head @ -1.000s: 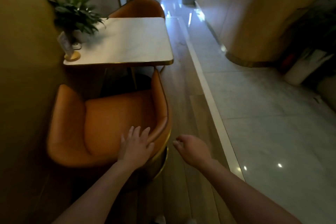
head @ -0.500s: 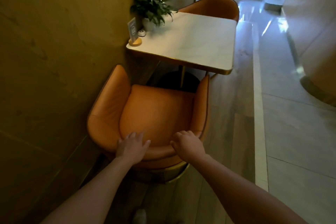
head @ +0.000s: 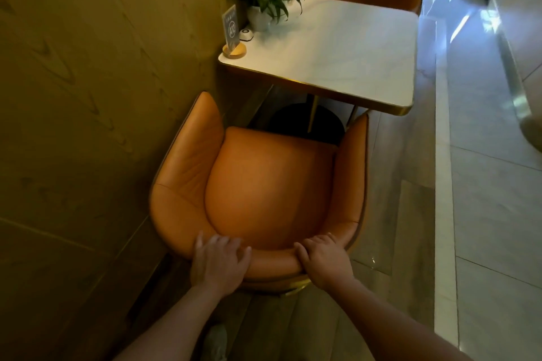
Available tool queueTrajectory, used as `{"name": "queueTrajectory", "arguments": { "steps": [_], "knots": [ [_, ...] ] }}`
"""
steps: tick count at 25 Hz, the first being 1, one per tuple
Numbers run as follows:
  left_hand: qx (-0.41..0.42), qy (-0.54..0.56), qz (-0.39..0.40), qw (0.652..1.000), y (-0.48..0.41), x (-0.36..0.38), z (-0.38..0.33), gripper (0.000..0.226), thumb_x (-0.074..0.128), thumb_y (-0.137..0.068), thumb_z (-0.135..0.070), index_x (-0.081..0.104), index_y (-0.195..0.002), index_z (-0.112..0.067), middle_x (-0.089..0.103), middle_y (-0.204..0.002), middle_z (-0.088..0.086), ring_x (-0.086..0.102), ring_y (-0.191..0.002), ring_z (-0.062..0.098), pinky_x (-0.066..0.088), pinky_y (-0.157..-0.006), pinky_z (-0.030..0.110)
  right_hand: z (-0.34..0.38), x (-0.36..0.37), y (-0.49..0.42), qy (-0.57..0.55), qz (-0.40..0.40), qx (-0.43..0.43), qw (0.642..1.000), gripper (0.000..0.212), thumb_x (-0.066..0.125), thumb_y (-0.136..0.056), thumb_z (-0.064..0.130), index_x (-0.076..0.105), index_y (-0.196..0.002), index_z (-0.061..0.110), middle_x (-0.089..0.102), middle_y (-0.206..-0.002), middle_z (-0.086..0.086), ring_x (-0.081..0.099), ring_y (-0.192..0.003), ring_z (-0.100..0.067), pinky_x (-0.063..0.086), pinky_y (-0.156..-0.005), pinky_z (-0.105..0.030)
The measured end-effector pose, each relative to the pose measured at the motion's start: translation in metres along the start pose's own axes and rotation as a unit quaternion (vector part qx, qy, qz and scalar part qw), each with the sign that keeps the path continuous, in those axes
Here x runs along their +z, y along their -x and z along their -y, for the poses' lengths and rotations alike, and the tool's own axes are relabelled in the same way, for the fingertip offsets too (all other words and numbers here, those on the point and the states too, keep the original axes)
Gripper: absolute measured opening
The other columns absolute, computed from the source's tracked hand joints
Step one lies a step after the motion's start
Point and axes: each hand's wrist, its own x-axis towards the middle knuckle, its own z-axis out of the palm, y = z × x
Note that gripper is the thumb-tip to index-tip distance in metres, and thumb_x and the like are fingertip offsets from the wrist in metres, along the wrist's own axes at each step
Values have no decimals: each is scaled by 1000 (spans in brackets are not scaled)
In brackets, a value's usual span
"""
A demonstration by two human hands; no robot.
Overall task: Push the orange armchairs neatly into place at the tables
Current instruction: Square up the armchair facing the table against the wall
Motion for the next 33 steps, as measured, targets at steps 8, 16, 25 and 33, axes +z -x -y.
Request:
{"name": "queueTrajectory", "arguments": {
  "steps": [8,16,25,33],
  "knots": [
    [61,60,-125,988,-16,17,16,24,52,-68,-49,59,-62,-27,55,-65,-10,60,-67,17,56,-87,49,1,28,-4,-29,-150,52,987,36,42,-89,39,69,-69,28,69,-75,13,63,-78,-8,42,-89,-29],
    [71,30,-77,994,-44,3,54,32,43,-78,-52,64,-72,-29,56,-75,-10,58,-76,15,50,-98,47,36,26,-18,-23,-60,72,995,43,26,-90,43,58,-66,28,67,-76,8,58,-81,-11,45,-89,-32],
    [78,-57,76,992,-61,-25,58,56,18,-94,-52,62,-118,-26,58,-113,0,51,-111,21,22,-116,51,54,15,-38,-73,-56,121,988,32,48,-98,42,77,-92,28,72,-93,11,58,-97,-11,41,-75,-28],
    [112,-58,106,986,-61,-35,60,52,20,-98,-52,63,-111,-26,59,-112,0,52,-108,21,28,-110,51,127,27,-45,-17,-53,222,973,56,30,-94,59,74,-83,26,71,-83,9,62,-90,-10,34,-107,-36]
  ]
}}
